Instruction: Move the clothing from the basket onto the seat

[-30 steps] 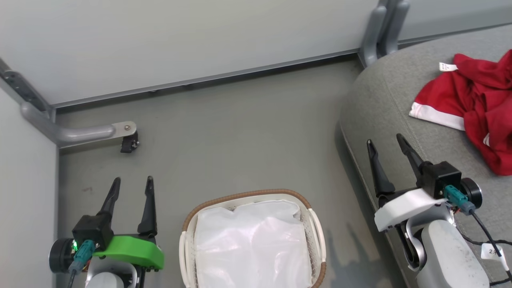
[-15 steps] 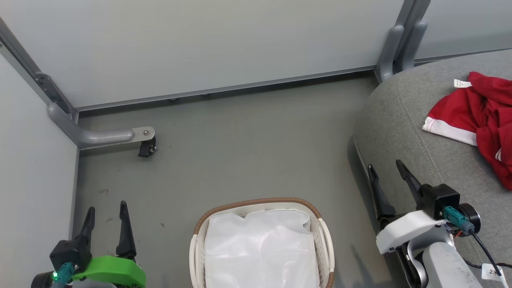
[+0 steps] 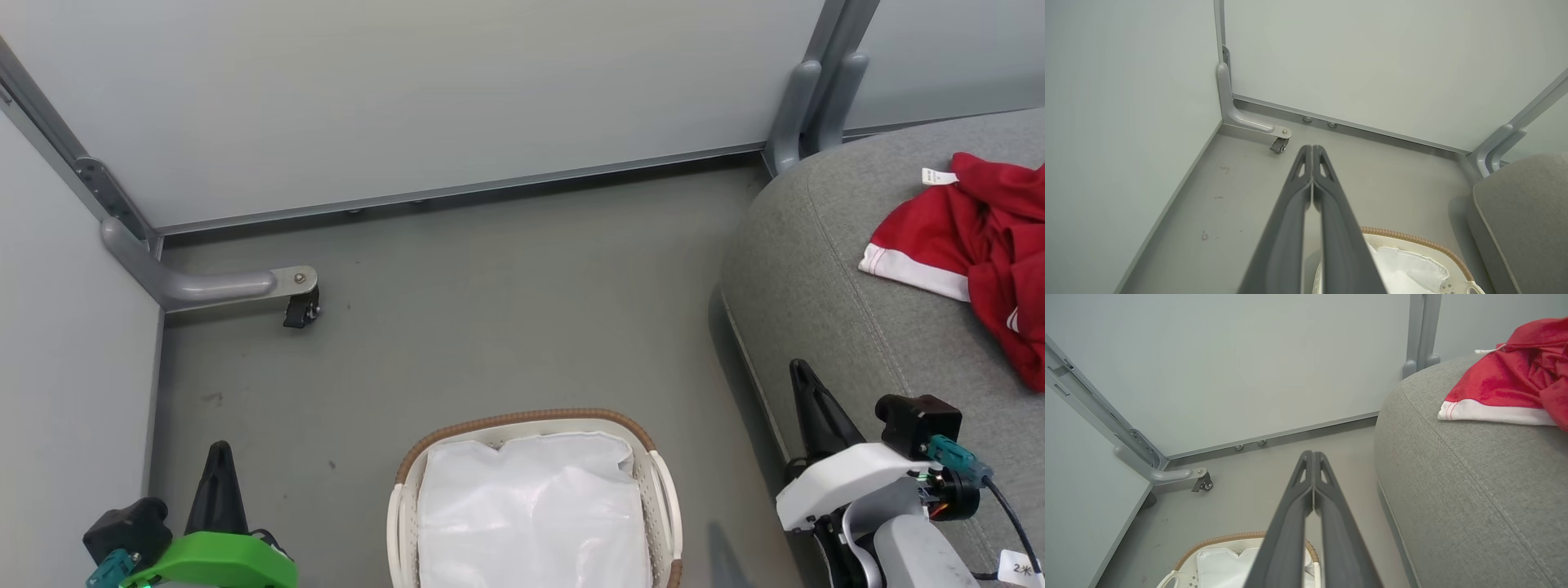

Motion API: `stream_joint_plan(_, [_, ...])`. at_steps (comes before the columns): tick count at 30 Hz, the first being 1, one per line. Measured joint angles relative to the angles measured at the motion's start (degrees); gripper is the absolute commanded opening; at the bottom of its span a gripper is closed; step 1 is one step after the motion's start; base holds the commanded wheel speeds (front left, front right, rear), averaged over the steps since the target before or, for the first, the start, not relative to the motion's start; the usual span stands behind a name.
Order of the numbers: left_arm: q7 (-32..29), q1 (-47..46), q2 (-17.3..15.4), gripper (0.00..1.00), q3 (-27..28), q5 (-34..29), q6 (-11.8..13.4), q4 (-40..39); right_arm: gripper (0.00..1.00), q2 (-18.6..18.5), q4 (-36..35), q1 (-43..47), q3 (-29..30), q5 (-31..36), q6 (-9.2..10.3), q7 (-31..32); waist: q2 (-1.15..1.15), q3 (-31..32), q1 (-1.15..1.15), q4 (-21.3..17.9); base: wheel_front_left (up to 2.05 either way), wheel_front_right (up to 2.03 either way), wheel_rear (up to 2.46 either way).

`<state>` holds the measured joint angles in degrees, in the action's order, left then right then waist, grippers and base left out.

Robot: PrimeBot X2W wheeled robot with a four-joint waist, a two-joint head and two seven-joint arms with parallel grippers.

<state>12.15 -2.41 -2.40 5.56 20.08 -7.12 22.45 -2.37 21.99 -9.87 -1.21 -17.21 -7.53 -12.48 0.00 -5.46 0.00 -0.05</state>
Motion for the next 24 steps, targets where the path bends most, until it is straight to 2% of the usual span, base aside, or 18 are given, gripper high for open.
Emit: stream_joint_plan(24, [-5.4, -0.3, 0.0, 0.00, 0.0, 22.0, 0.0, -2.7, 0.00, 0.0, -2.5, 1.1, 2.2, -22.8, 0.00, 5.6, 0.00, 1.1, 0.00, 0.0, 0.00, 0.00, 0.00])
